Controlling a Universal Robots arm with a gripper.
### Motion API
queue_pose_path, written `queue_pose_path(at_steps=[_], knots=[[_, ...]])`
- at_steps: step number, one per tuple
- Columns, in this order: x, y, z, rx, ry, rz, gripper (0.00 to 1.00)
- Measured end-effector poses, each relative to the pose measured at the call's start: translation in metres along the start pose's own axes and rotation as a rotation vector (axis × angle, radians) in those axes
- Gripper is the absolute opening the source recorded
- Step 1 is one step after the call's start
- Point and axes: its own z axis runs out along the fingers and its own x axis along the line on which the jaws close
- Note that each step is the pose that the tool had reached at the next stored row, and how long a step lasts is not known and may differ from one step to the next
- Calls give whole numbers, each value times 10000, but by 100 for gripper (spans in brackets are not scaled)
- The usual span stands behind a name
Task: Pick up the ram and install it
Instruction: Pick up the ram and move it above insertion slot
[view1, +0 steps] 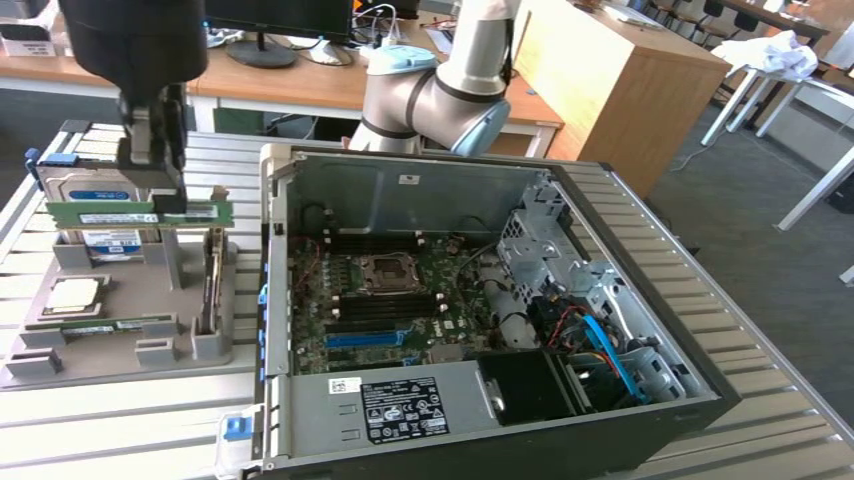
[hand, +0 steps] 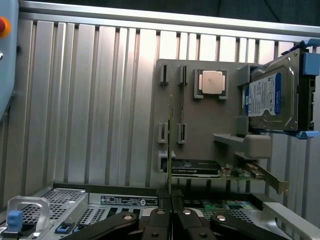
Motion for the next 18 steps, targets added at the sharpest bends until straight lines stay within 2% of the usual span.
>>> queue_pose_path(at_steps=[18], knots=[[19, -393, -7, -1, 1, -1, 12]])
